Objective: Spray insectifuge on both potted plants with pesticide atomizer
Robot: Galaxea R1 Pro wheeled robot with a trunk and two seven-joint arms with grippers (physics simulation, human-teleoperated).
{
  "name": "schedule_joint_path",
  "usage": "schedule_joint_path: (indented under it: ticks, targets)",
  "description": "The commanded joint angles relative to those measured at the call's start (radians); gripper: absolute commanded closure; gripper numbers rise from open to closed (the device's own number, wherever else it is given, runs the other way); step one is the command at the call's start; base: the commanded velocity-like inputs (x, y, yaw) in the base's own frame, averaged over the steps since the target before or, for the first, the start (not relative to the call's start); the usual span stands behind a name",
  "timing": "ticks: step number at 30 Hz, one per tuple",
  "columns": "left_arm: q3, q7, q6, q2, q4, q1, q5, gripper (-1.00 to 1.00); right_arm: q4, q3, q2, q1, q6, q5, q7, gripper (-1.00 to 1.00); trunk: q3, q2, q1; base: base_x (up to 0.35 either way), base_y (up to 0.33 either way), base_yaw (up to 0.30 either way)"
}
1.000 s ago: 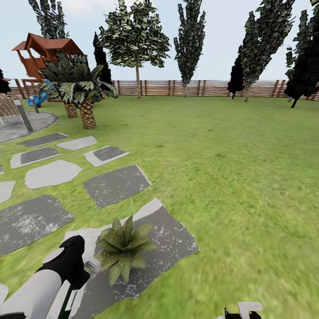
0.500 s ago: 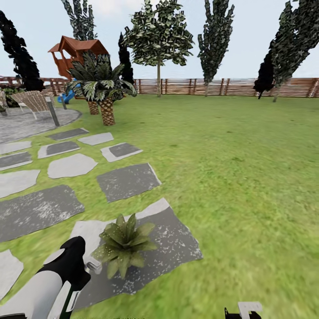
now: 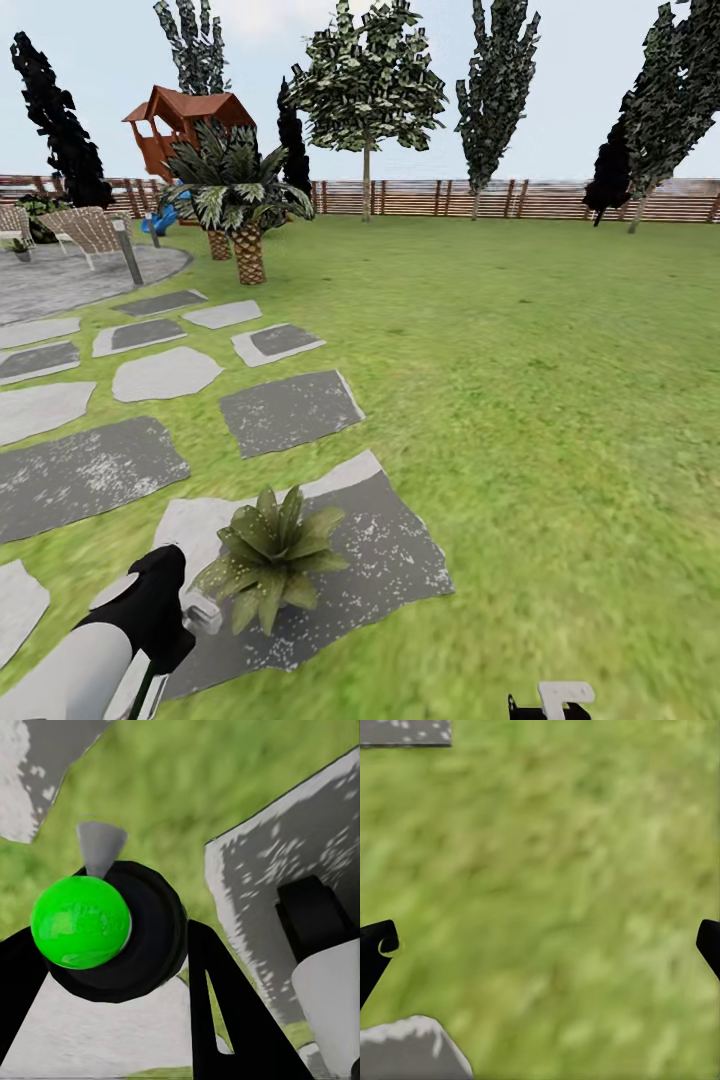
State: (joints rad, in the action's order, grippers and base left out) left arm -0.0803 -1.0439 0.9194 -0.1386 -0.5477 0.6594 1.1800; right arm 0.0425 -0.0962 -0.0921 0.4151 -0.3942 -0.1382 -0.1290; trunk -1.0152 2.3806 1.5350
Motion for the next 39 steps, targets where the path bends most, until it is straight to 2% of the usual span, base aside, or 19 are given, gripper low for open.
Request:
schedule_joint_path:
  ticks: [1,4,8,11,12,14,16,17,18,22,24,27,35,39]
  targets:
    - [-0.008,-0.010,0.002,-0.002,-0.006,-0.016,0.006,1.00,-0.001,-0.008,0.000,0.001,-0.003,-0.011,-0.003,-1.00,-0.001,0.000,0.000,0.000,0.000,0.000]
    - [-0.019,-0.009,-0.001,0.007,-0.014,-0.037,-0.008,1.00,0.000,-0.008,0.001,0.001,-0.003,-0.011,-0.002,-1.00,-0.001,0.000,0.000,0.000,0.000,0.000]
    - [-0.019,-0.006,-0.002,0.037,-0.046,-0.040,-0.015,1.00,0.000,-0.008,0.002,0.001,-0.003,-0.011,-0.003,-1.00,-0.002,0.000,0.000,0.000,0.000,0.106]
    - [-0.020,-0.005,-0.007,0.037,-0.048,-0.041,-0.019,1.00,0.000,-0.008,0.003,0.001,-0.003,-0.011,-0.003,-1.00,-0.005,0.000,0.000,0.000,0.000,0.224]
    - [-0.026,-0.004,-0.023,0.037,-0.045,-0.042,-0.033,1.00,0.000,-0.008,0.003,0.001,-0.003,-0.011,-0.003,-1.00,-0.005,0.000,0.000,0.000,0.000,0.232]
    - [-0.049,0.011,-0.090,0.038,-0.042,-0.045,-0.098,1.00,0.000,-0.007,0.003,0.001,-0.003,-0.011,-0.003,-1.00,-0.007,0.000,0.000,0.000,0.000,0.233]
    - [-0.058,0.068,-0.123,0.039,-0.038,-0.046,-0.152,1.00,0.000,-0.007,0.003,0.001,-0.003,-0.011,-0.003,-1.00,-0.009,0.000,0.000,0.000,0.000,0.226]
    - [-0.062,0.146,-0.137,0.041,-0.036,-0.047,-0.201,1.00,0.000,-0.008,0.003,0.001,-0.003,-0.011,-0.003,-1.00,-0.009,0.000,0.000,0.000,0.000,0.101]
    - [-0.063,0.230,-0.148,0.057,-0.021,-0.047,-0.261,1.00,0.000,-0.008,0.002,0.001,-0.003,-0.011,-0.003,-1.00,-0.009,0.000,0.000,0.000,0.000,0.021]
    - [-0.061,0.306,-0.150,0.071,-0.006,-0.047,-0.282,1.00,-0.002,-0.008,0.002,0.001,-0.003,-0.011,-0.003,-1.00,-0.009,0.000,0.000,0.000,0.000,0.005]
    - [-0.060,0.358,-0.149,0.099,-0.003,-0.047,-0.278,1.00,-0.002,-0.007,0.002,0.001,-0.003,-0.011,-0.003,-1.00,-0.009,0.000,0.000,0.000,0.000,0.000]
    - [-0.058,0.388,-0.148,0.111,-0.002,-0.047,-0.277,1.00,-0.002,-0.008,0.002,0.001,-0.003,-0.011,-0.003,-1.00,-0.009,0.000,0.000,0.000,-0.002,0.000]
    - [-0.063,0.389,-0.146,0.108,-0.010,-0.047,-0.286,1.00,-0.001,-0.007,0.002,0.001,-0.003,-0.011,-0.003,-1.00,-0.009,0.000,0.000,-0.012,-0.205,0.002]
    - [-0.064,0.385,-0.145,0.104,-0.013,-0.047,-0.288,1.00,-0.001,-0.007,0.005,0.001,-0.003,-0.011,-0.003,-1.00,-0.009,0.000,0.000,-0.095,-0.272,0.180]
